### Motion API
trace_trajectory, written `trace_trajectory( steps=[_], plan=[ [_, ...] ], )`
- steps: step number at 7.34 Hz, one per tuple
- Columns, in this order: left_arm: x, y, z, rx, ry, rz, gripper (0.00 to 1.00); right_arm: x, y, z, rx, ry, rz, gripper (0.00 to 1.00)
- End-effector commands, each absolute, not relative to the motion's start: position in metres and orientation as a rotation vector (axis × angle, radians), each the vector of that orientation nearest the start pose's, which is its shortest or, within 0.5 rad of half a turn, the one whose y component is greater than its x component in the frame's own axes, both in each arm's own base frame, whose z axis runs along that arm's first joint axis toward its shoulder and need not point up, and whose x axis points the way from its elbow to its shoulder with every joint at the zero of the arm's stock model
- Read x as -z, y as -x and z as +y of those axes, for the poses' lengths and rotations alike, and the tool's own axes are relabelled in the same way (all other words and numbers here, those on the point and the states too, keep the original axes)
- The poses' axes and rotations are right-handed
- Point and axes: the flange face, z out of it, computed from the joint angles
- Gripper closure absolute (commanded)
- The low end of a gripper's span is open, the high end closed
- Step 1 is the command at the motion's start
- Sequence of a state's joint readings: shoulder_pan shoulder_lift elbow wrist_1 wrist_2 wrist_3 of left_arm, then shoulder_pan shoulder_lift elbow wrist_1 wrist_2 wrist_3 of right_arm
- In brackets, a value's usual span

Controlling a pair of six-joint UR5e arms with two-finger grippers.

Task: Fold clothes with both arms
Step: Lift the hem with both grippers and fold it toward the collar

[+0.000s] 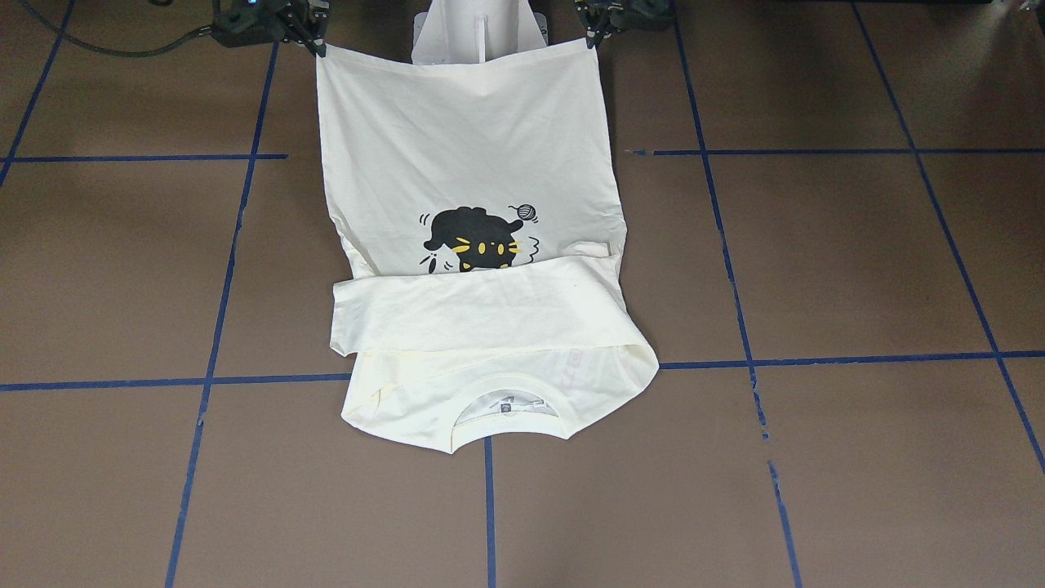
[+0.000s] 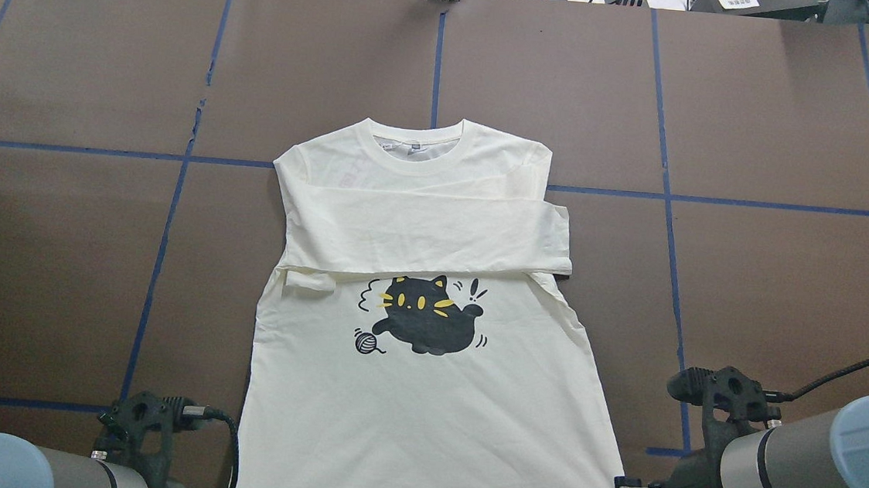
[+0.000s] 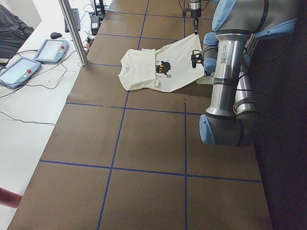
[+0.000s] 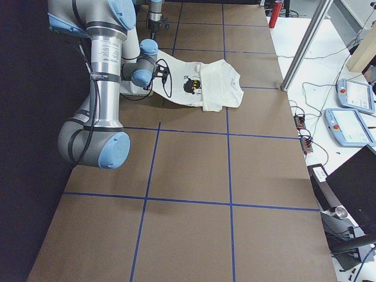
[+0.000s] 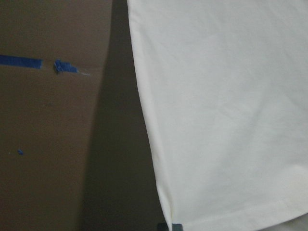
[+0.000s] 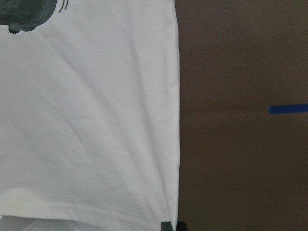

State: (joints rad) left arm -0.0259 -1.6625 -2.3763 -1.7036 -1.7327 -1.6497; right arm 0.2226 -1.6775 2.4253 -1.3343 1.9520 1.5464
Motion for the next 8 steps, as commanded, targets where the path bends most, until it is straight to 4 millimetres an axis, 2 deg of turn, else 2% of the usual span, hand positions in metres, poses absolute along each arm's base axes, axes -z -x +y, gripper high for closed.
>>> trace_trajectory(
  steps=[1,3,5,6,7,8],
  plan=[
    [-0.227,-0.399,-0.139,0.026,0.161,1.071,1.0,-0.274,0.35,-0.208,-0.036,0.176,-1.054,1.0],
    [-0.235,-0.386,-0.205,0.158,0.088,1.058,1.0,-0.262,0.363,-0.281,-0.107,0.06,-1.09,1.0],
    [-0.251,-0.366,-0.282,0.201,-0.046,1.021,1.0,-0.262,0.364,-0.363,-0.139,-0.076,-1.068,1.0],
    [-0.278,-0.377,-0.323,0.229,-0.054,0.955,1.0,-0.278,0.367,-0.404,-0.179,-0.1,-1.023,1.0],
    [-0.29,-0.391,-0.357,0.257,-0.074,0.92,1.0,-0.288,0.375,-0.435,-0.206,-0.108,-0.994,1.0],
    [-0.289,-0.402,-0.393,0.294,-0.093,0.908,1.0,-0.282,0.391,-0.457,-0.217,-0.116,-0.985,1.0]
  ],
)
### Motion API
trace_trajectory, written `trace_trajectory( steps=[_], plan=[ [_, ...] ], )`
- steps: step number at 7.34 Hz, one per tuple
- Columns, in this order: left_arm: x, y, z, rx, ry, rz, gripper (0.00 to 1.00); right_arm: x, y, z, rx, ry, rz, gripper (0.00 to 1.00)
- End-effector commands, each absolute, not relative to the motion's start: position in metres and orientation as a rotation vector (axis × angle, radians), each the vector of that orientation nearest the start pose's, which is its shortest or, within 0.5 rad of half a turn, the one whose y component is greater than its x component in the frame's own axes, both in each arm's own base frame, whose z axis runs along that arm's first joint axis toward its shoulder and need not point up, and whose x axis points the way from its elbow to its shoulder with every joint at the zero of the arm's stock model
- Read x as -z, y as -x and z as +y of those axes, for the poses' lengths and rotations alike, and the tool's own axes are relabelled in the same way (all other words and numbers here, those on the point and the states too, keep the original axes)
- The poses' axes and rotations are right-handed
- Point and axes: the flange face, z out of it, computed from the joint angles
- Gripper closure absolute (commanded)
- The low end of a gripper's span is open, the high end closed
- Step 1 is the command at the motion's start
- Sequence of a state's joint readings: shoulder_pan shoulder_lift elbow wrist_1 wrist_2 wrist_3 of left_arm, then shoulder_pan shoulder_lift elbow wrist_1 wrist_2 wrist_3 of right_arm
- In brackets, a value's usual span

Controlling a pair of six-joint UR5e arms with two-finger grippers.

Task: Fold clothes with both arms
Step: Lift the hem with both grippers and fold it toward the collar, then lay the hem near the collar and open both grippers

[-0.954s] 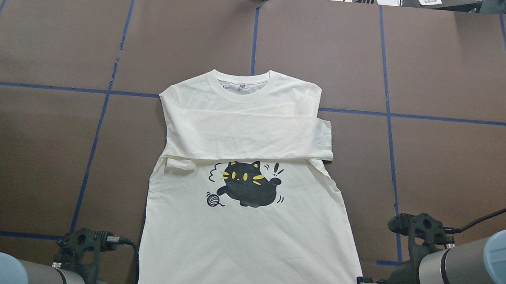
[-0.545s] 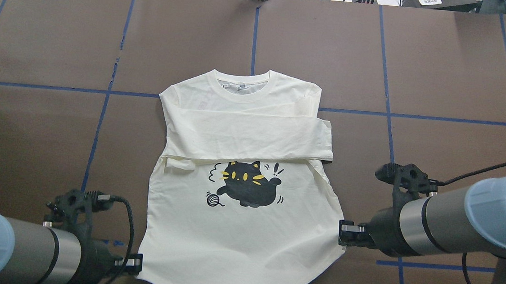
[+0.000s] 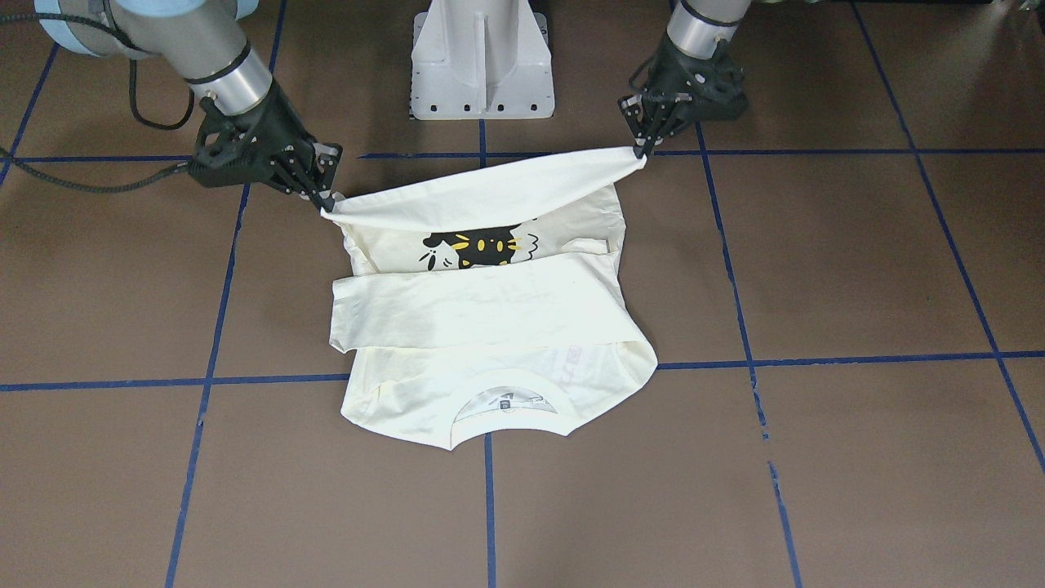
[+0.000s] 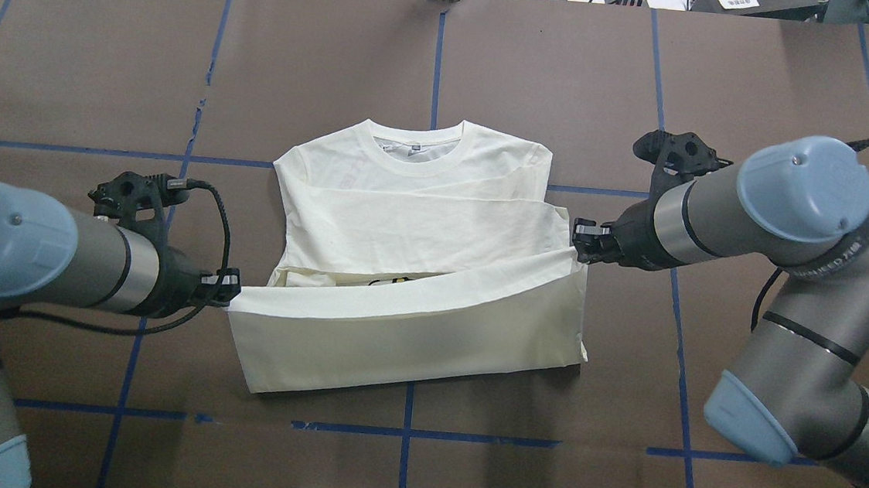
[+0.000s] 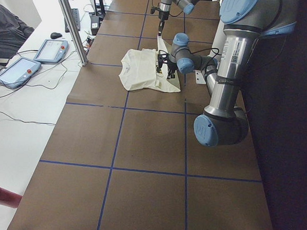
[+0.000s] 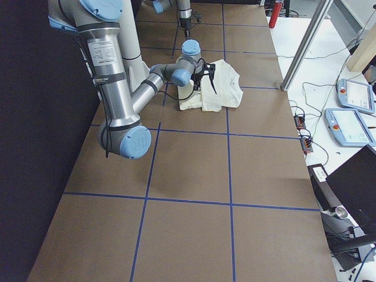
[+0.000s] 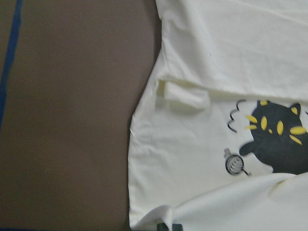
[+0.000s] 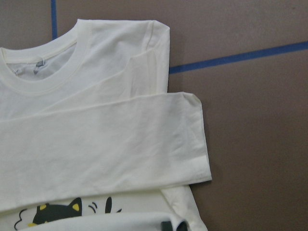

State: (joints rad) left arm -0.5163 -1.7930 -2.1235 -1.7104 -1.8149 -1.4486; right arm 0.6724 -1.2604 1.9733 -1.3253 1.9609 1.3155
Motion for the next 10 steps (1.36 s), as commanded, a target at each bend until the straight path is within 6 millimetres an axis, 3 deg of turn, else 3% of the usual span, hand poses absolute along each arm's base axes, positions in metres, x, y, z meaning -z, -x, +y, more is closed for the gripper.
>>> trace_trajectory(
  steps=[1,3,4,5,7,8,10],
  plan=[
    [-0.291,-0.397,-0.413,0.327,-0.104,0.897,1.0,-0.292,0.386,-0.473,-0.243,-0.116,-0.965,1.0],
    [-0.291,-0.38,-0.428,0.338,-0.081,0.905,1.0,-0.295,0.367,-0.494,-0.266,-0.142,-0.953,1.0],
    [-0.301,-0.374,-0.442,0.332,-0.101,0.883,1.0,-0.302,0.384,-0.511,-0.271,-0.13,-0.927,1.0],
    [-0.319,-0.377,-0.461,0.338,-0.105,0.848,1.0,-0.307,0.388,-0.539,-0.293,-0.128,-0.901,1.0],
    [-0.319,-0.401,-0.522,0.384,-0.119,0.831,1.0,-0.296,0.416,-0.585,-0.316,-0.118,-0.871,1.0],
    [-0.327,-0.406,-0.535,0.389,-0.131,0.843,1.0,-0.291,0.424,-0.602,-0.326,-0.114,-0.861,1.0],
    [-0.321,-0.411,-0.541,0.392,-0.139,0.86,1.0,-0.282,0.426,-0.606,-0.327,-0.122,-0.865,1.0]
  ],
)
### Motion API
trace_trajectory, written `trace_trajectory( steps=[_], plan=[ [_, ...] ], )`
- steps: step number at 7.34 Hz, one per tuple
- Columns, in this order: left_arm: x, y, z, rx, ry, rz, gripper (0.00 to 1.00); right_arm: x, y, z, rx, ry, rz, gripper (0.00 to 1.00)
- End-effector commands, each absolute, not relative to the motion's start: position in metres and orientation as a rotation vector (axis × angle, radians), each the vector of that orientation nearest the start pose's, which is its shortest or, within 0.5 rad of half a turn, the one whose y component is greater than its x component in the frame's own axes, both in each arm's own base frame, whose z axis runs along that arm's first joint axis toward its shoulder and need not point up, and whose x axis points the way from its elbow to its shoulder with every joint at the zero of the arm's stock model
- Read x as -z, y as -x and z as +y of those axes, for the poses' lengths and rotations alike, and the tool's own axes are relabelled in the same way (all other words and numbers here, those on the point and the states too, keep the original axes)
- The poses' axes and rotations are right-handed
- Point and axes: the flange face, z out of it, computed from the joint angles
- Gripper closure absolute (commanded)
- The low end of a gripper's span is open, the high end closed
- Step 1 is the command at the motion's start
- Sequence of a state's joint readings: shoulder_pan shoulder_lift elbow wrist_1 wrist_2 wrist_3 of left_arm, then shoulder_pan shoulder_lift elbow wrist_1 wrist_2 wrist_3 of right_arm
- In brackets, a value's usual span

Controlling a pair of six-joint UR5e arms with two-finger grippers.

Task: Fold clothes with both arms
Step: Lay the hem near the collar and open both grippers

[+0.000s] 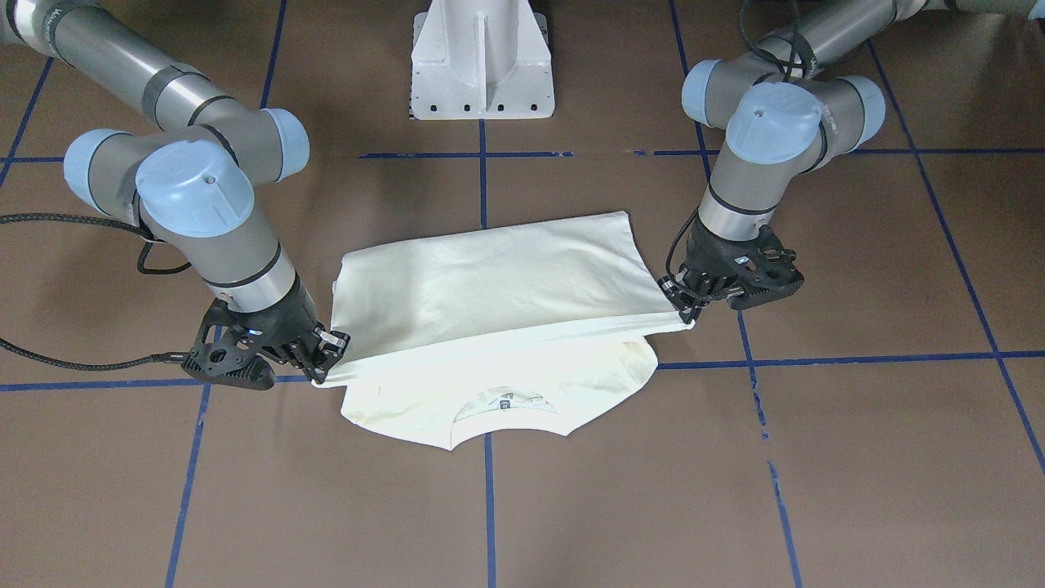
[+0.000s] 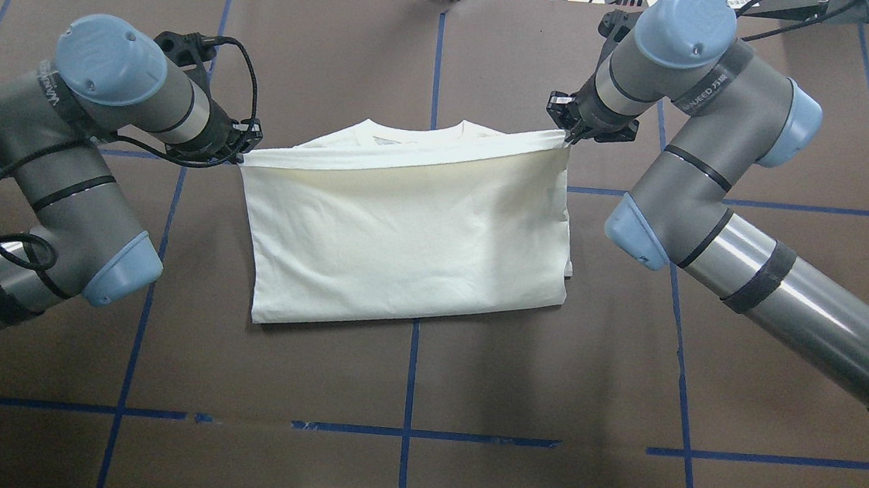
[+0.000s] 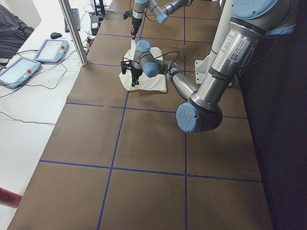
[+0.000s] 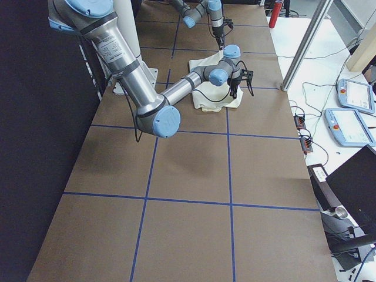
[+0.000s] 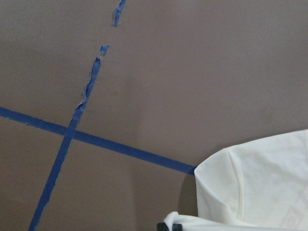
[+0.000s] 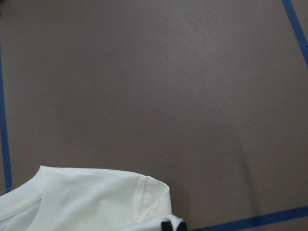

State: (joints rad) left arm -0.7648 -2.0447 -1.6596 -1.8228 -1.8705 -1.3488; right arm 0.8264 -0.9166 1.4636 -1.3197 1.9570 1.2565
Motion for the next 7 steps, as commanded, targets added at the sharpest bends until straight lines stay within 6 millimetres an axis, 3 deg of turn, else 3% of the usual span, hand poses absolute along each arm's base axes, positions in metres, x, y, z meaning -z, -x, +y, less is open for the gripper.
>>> trace_trajectory(
  steps=[1,4,5,6,7],
  plan=[
    [-0.315,-0.423,-0.551,0.408,-0.128,0.857,1.0,-0.279,0.429,-0.607,-0.326,-0.127,-0.865,1.0],
    [-0.318,-0.433,-0.555,0.425,-0.112,0.848,1.0,-0.284,0.431,-0.607,-0.326,-0.12,-0.858,1.0],
    [-0.32,-0.431,-0.555,0.421,-0.115,0.844,0.2,-0.288,0.431,-0.606,-0.324,-0.115,-0.855,0.62],
    [-0.319,-0.426,-0.558,0.43,-0.119,0.844,0.0,-0.292,0.431,-0.607,-0.314,-0.118,-0.848,0.01],
    [-0.32,-0.418,-0.564,0.442,-0.127,0.842,0.0,-0.294,0.43,-0.606,-0.315,-0.11,-0.849,0.0]
  ],
)
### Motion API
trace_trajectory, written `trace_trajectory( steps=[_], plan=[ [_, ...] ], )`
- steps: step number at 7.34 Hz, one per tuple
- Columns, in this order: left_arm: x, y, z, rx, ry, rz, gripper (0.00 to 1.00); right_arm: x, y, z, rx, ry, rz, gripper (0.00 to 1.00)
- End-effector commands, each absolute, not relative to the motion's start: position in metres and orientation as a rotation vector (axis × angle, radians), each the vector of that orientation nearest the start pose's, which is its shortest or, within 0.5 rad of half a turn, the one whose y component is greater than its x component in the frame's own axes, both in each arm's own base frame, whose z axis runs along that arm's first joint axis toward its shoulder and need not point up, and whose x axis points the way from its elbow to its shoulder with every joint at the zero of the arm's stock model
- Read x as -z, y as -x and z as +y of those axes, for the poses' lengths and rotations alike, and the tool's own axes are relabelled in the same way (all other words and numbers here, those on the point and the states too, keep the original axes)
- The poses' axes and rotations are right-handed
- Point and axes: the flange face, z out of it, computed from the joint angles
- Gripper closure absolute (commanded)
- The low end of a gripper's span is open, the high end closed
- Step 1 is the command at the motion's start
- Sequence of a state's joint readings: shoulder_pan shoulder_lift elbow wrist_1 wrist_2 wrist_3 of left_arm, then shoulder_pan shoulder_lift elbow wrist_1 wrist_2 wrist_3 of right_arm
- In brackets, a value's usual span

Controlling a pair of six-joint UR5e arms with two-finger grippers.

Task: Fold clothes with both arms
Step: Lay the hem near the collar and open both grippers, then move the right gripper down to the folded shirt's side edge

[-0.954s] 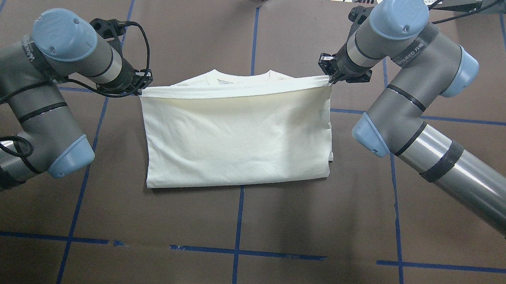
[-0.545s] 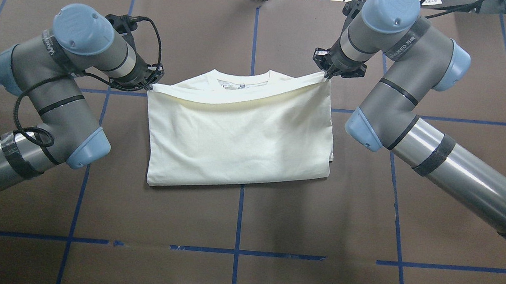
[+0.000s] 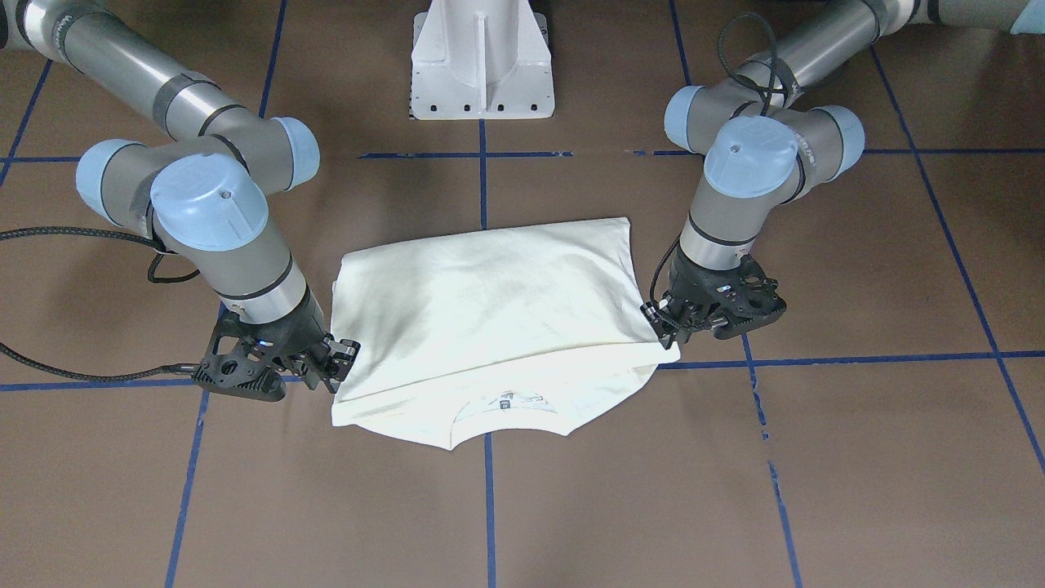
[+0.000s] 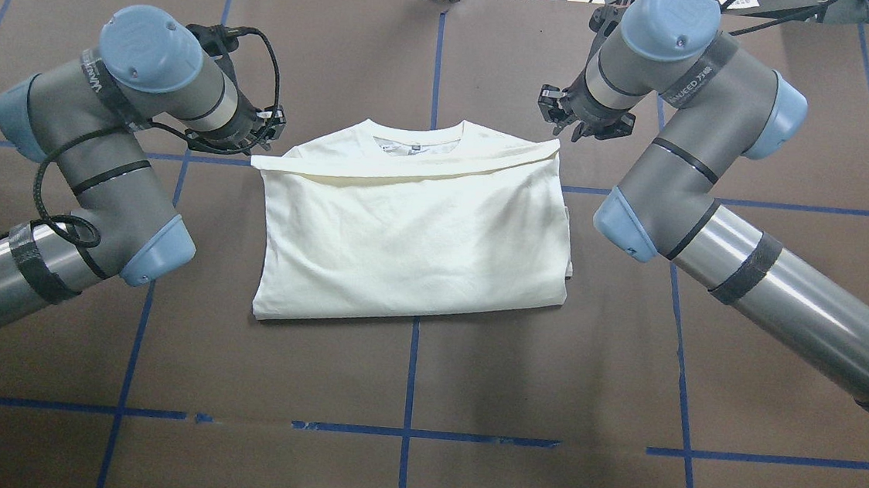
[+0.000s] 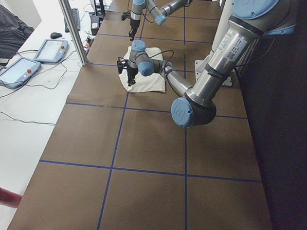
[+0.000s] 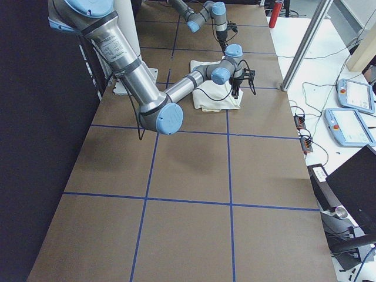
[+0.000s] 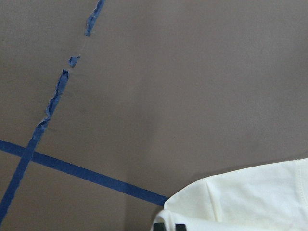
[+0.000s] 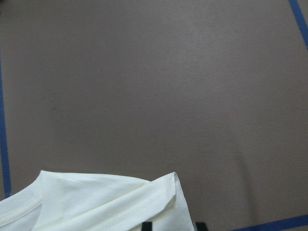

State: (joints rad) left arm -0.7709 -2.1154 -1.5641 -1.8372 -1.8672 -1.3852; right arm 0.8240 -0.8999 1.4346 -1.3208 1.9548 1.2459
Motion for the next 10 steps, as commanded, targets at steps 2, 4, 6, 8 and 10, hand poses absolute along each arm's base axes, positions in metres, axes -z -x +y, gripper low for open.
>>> trace_trajectory(
  steps=[2,4,6,8,10],
  plan=[
    [-0.31,-0.406,-0.562,0.445,-0.141,0.858,0.0,-0.294,0.426,-0.593,-0.297,-0.1,-0.871,0.0],
    [-0.295,-0.395,-0.55,0.433,-0.156,0.894,0.0,-0.308,0.445,-0.507,-0.236,-0.097,-0.886,0.0],
    [-0.289,-0.393,-0.548,0.431,-0.161,0.904,0.0,-0.321,0.465,-0.439,-0.25,-0.077,-0.88,0.0],
    [-0.287,-0.391,-0.546,0.432,-0.164,0.907,0.0,-0.348,0.479,-0.418,-0.23,-0.062,-0.835,0.0],
    [-0.277,-0.387,-0.541,0.428,-0.175,0.925,0.0,-0.351,0.479,-0.419,-0.235,-0.056,-0.829,0.28]
  ],
)
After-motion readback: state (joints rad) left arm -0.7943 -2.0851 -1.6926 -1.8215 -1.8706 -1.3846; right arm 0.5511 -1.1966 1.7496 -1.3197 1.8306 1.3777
